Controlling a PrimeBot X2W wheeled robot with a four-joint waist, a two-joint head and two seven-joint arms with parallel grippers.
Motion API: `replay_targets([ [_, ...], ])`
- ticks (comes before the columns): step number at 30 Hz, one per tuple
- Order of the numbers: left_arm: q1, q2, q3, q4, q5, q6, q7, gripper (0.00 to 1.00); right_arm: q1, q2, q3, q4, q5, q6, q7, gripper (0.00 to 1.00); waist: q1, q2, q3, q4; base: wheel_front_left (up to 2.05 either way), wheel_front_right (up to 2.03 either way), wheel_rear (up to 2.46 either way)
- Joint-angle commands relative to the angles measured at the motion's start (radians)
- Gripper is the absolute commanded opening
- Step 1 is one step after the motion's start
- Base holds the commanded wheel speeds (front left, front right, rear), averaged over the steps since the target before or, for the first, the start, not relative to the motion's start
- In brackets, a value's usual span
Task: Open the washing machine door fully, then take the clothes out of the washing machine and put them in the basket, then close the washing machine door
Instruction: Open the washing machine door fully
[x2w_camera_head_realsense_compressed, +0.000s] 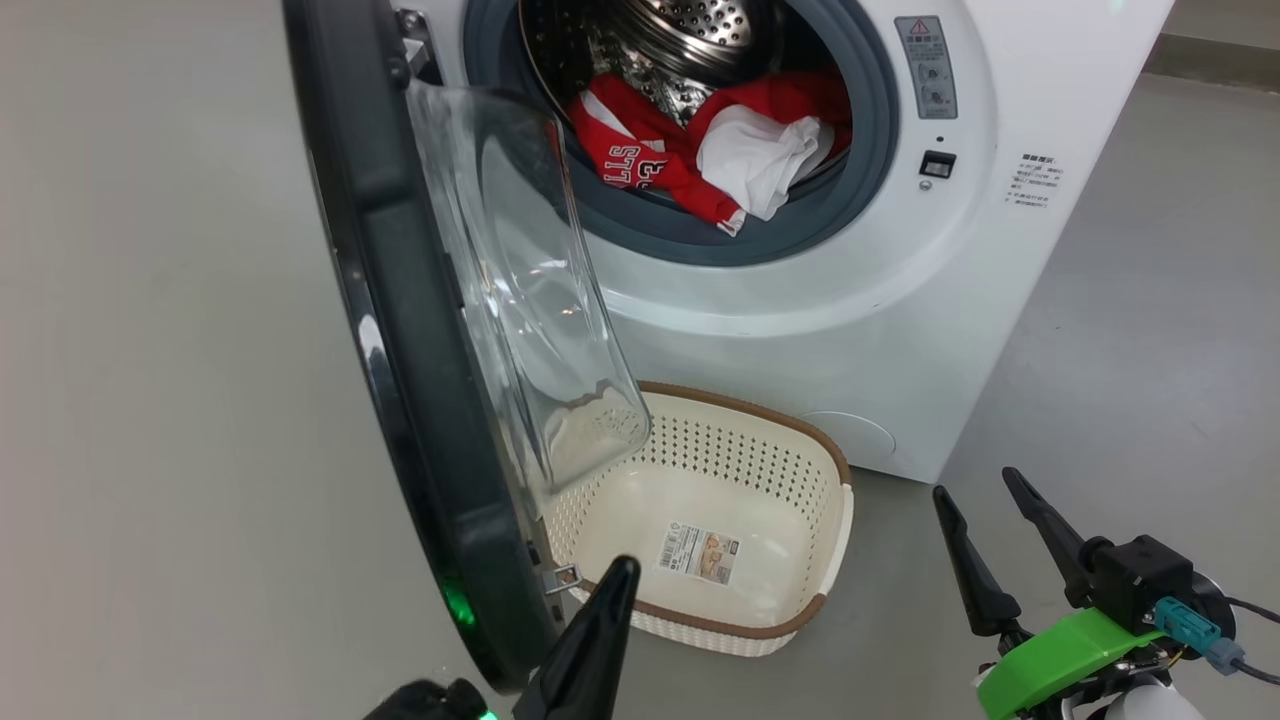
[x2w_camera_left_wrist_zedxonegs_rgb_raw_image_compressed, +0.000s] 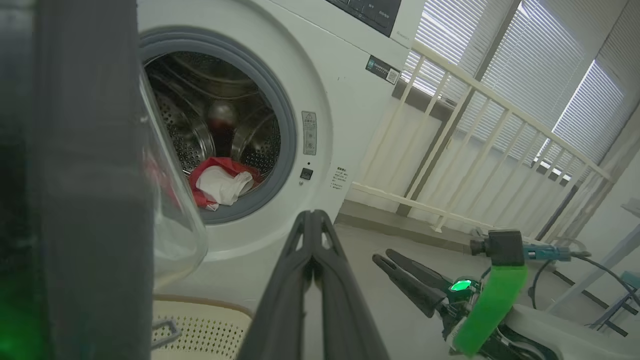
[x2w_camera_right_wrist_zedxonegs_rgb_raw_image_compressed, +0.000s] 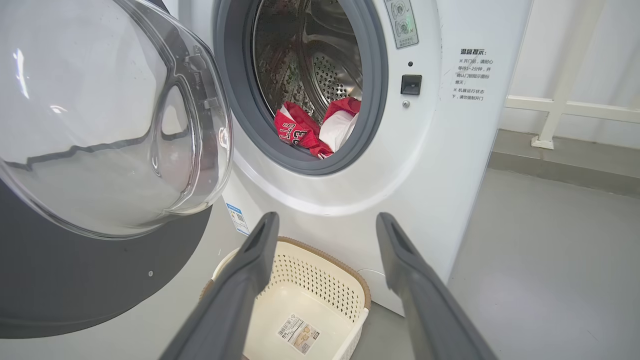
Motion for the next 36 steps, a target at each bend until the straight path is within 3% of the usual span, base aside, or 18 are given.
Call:
replay_targets([
  [1,-0.013,0.002,0.025,0.021,-0.04,0.013,-0.004,0.0,-0.022,-0.004,0.023,-0.024,-0.004,0.006,-0.009,1.0,0.0,-0.0001,0.003,-0.002,0.0,0.0,0.0],
  [5,-0.047,0.002,0.055,0.138,-0.062,0.029,-0.004,0.0,-0.024,-0.005,0.019,-0.024,-0.004,0.006,-0.009,1.0,0.0,-0.0001,0.011,0.001,0.0,0.0,0.0],
  [10,-0.063,0.002,0.098,0.184,-0.063,0.034,-0.004,0.0,-0.026,-0.004,0.022,-0.024,-0.003,0.006,-0.009,1.0,0.0,-0.0001,0.013,0.003,0.0,0.0,0.0],
  [21,-0.04,0.002,0.175,0.206,-0.047,0.048,-0.004,0.0,-0.022,-0.001,0.032,-0.023,0.002,0.006,-0.009,1.0,0.0,-0.0001,0.01,0.026,0.0,0.0,0.0],
  [36,-0.025,0.007,0.402,0.218,-0.008,0.053,-0.004,0.0,-0.027,0.0,0.043,-0.025,0.007,0.006,-0.009,1.0,0.0,-0.0001,0.008,0.077,0.0,0.0,0.0],
])
